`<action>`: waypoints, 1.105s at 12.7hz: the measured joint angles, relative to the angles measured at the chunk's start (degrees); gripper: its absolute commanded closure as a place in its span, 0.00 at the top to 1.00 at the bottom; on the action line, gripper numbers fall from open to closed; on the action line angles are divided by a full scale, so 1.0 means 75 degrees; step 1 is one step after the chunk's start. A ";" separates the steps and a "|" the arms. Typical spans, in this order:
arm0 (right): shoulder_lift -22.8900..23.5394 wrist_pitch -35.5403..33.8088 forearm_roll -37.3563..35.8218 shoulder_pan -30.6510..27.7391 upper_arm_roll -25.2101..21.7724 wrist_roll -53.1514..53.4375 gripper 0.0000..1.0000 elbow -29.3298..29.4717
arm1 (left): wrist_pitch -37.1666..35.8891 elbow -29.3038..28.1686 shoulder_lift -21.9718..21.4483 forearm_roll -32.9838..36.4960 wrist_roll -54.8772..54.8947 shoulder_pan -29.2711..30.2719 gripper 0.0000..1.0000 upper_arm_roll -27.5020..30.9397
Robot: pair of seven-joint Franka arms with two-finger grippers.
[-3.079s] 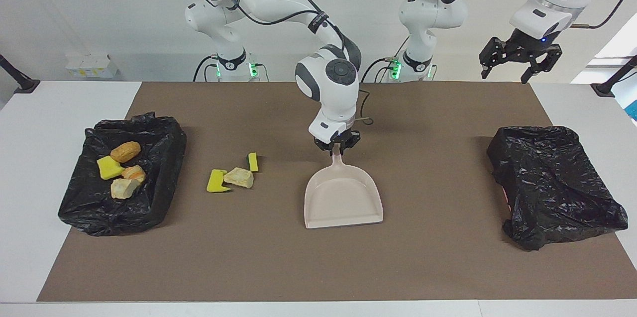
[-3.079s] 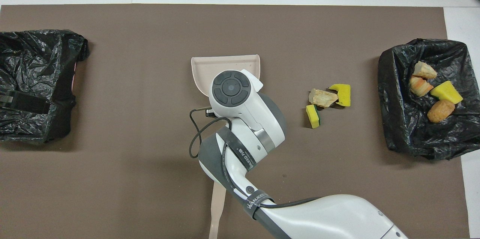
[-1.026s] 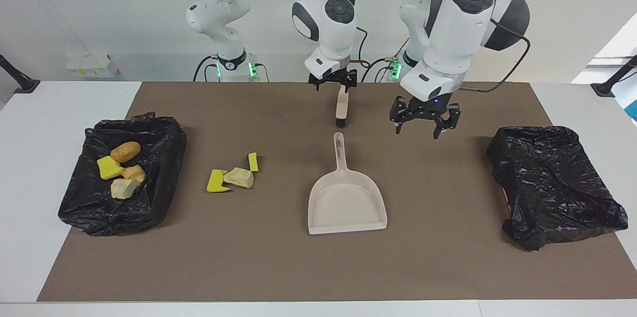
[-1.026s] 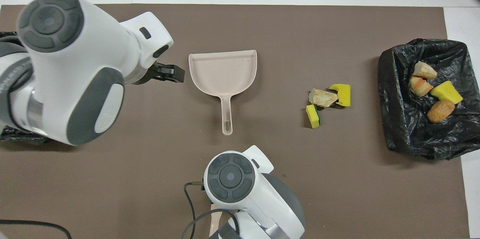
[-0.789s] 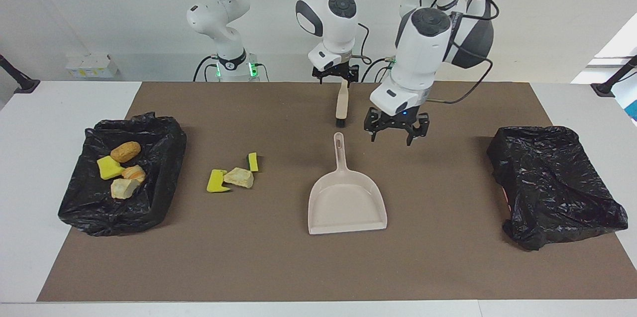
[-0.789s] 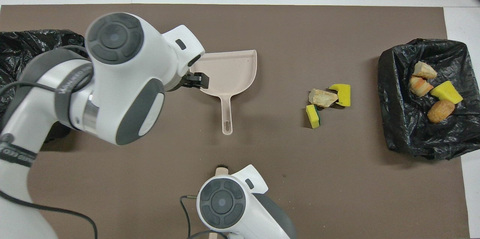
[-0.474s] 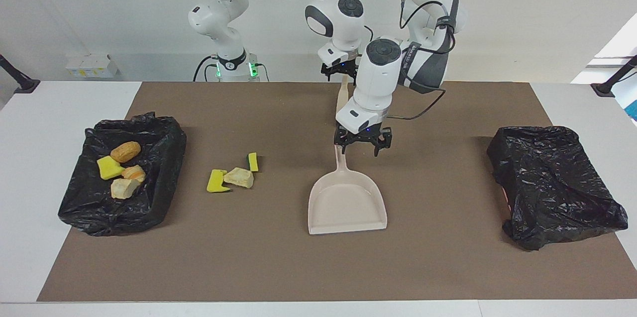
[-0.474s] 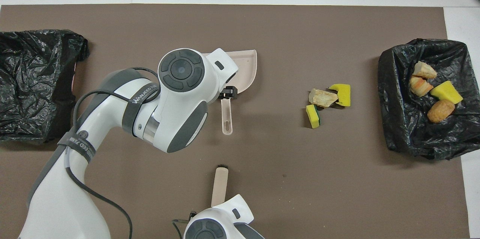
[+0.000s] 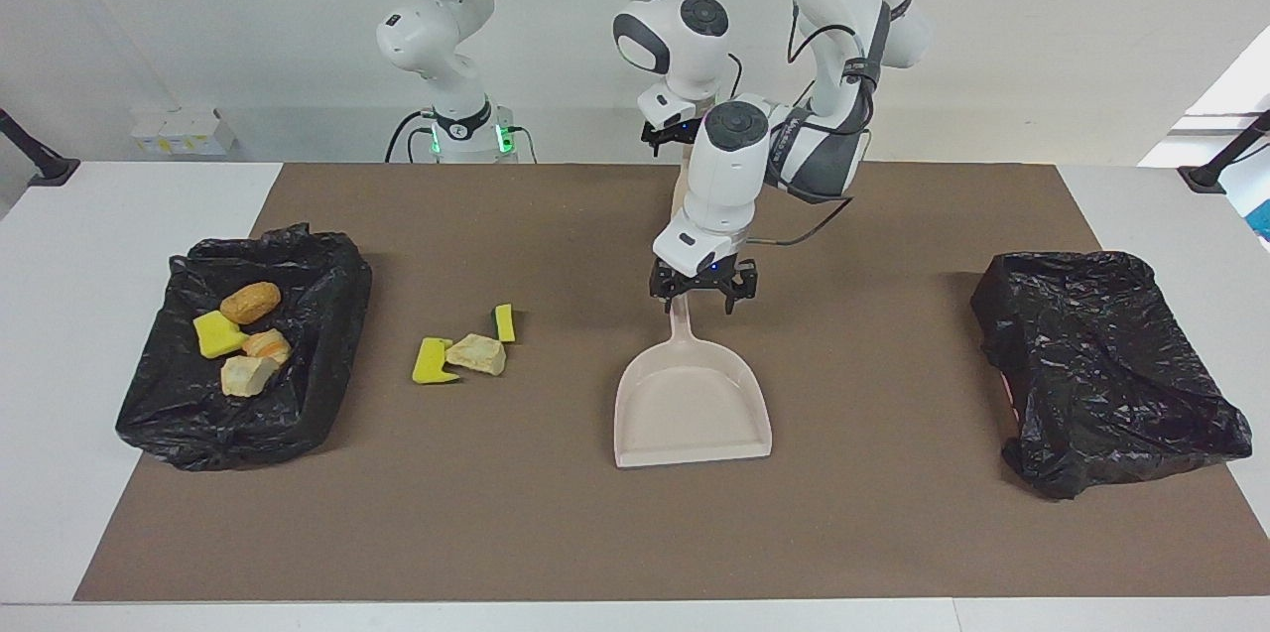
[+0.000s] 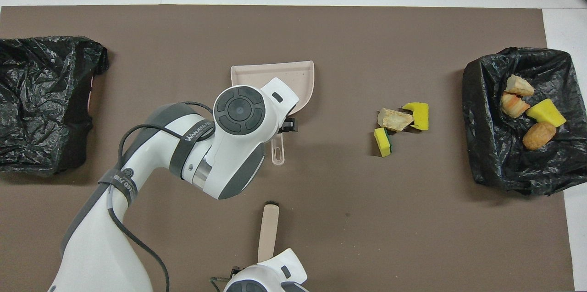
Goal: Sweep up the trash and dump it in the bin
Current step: 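Hold the dustpan with the left gripper while the right gripper grasps the brush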
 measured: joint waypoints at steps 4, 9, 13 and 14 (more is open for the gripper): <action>0.0086 0.0391 0.0004 0.0044 -0.0003 0.0004 0.95 -0.0170 | 0.0416 -0.0181 0.0294 0.0000 -0.0509 -0.0288 1.00 -0.0001; 0.0086 0.0388 0.0326 0.0064 0.0001 -0.0090 0.73 -0.0183 | 0.0453 -0.0165 0.0333 0.0006 -0.0529 -0.0287 0.85 0.0050; 0.0086 0.0212 0.0498 0.0076 0.0002 -0.0584 0.06 -0.0189 | 0.0454 -0.0165 0.0333 0.0006 -0.0529 -0.0287 0.39 0.0050; 0.0086 0.0188 0.0499 0.0077 0.0002 -0.0603 0.00 -0.0189 | 0.0454 -0.0165 0.0333 0.0006 -0.0529 -0.0287 0.24 0.0050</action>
